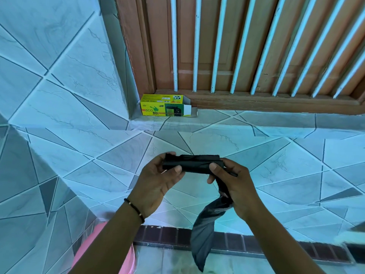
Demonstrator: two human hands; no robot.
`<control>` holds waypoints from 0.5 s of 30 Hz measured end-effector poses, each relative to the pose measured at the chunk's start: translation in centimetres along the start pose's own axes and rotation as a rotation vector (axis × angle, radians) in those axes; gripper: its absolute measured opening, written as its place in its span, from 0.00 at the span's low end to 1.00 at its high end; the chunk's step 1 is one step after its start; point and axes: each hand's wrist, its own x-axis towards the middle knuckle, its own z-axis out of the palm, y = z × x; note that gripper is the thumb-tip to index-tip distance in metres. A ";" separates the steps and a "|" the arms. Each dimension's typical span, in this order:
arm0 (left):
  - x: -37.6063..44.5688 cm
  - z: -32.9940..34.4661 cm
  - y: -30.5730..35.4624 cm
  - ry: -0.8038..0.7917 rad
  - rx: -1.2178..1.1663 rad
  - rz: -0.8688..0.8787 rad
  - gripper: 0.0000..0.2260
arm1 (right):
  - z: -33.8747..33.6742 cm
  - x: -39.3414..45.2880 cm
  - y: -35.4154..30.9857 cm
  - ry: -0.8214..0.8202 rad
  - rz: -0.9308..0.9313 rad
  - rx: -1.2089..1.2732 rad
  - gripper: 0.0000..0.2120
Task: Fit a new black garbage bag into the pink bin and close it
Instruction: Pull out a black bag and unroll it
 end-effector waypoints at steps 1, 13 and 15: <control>-0.1 0.0 0.0 0.021 0.088 0.032 0.12 | -0.3 0.2 -0.1 -0.016 0.018 0.014 0.06; 1.3 1.1 1.1 0.028 0.430 0.112 0.06 | -0.6 1.2 -1.3 -0.035 0.034 0.044 0.09; 2.6 1.1 1.9 0.002 0.584 0.154 0.07 | -0.7 1.6 -1.7 0.006 0.021 0.054 0.08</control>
